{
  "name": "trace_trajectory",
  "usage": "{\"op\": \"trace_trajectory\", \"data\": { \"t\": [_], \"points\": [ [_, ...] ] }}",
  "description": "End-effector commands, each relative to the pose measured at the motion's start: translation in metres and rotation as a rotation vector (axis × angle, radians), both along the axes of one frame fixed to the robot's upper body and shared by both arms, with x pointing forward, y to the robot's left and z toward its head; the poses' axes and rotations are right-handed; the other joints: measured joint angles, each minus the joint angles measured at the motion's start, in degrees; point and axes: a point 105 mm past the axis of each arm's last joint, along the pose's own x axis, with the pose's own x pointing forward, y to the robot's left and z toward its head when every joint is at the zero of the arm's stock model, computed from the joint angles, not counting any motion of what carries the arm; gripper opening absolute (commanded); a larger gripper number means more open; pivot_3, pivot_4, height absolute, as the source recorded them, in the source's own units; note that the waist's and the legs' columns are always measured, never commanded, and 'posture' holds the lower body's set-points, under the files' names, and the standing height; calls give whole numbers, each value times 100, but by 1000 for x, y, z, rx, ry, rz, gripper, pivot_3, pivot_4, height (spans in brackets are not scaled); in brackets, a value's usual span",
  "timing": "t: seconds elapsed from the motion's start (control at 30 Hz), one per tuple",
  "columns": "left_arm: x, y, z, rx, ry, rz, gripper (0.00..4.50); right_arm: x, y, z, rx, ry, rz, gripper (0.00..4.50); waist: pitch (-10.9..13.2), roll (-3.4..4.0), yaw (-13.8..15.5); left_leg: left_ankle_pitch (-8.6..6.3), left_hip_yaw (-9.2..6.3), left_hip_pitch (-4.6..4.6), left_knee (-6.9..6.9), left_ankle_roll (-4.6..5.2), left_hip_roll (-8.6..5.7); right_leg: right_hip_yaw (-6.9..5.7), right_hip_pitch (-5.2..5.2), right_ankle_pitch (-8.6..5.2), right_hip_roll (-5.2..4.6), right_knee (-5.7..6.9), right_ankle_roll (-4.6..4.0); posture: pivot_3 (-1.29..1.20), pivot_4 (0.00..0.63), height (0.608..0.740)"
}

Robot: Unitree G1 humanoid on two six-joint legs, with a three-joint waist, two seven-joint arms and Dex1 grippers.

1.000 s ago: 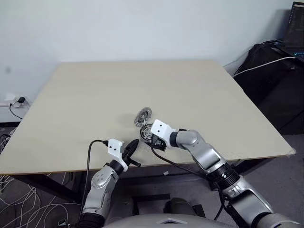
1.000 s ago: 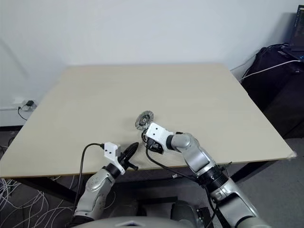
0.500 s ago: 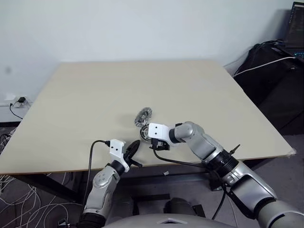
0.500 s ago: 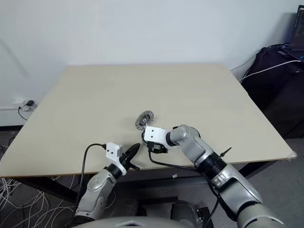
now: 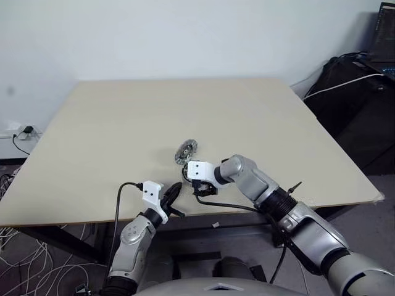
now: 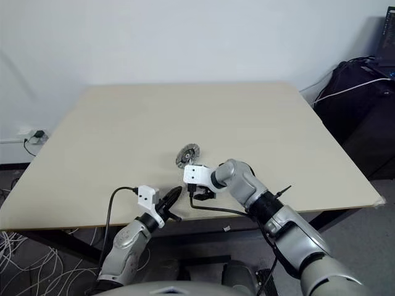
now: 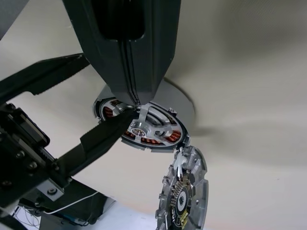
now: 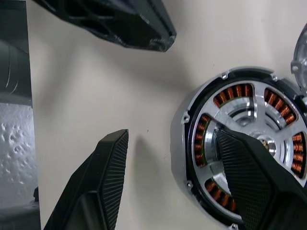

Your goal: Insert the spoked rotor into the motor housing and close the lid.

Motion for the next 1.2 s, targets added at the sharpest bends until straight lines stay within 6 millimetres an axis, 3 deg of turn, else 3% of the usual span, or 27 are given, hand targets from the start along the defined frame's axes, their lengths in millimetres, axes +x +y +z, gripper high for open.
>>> {"op": "trace_trajectory", "data": {
  "t": [0.03, 0.07, 0.33, 0.73, 0.97, 1.2],
  "points": [
    [3, -2, 9, -16, -42, 1, 0, 9, -2, 7, -4, -21, -9, 2762, 0, 1, -4, 0, 0, 0, 0, 0, -1, 0, 0, 0, -1, 0, 0, 0, 0, 740],
    [3, -2, 9, -16, -42, 2, 0, 10, -2, 7, -5, -21, -11, 2600, -1, 1, -4, 0, 0, 0, 0, 0, -1, 1, 0, 1, -2, 0, 1, 0, 0, 740],
    [3, -2, 8, -22, -39, 6, 0, 9, -6, 5, -14, -12, -19, 40, -2, 2, -11, 0, 0, 0, -2, -1, 0, 2, -3, 1, -5, 1, 0, 0, 0, 740],
    [4, -2, 8, -29, -34, 1, 0, 9, -12, 6, 53, -32, -128, 14, -5, 5, 15, -1, -1, -4, -2, -1, -1, 3, -5, 6, -8, -2, -2, 0, 0, 740],
    [3, -3, 8, -33, -29, 5, 0, 3, -17, 19, 182, -6, -340, 14, -5, 6, 87, -1, -2, -11, -2, -1, 0, 3, -11, 7, -14, -1, -3, 0, 0, 740],
    [3, -5, 8, -37, -23, -6, 0, -13, -27, 31, 319, 151, -624, 14, -5, 7, 154, -2, -2, -34, -6, -1, 0, 5, -36, 4, -16, -7, -7, 0, 0, 740]
  ]
}}
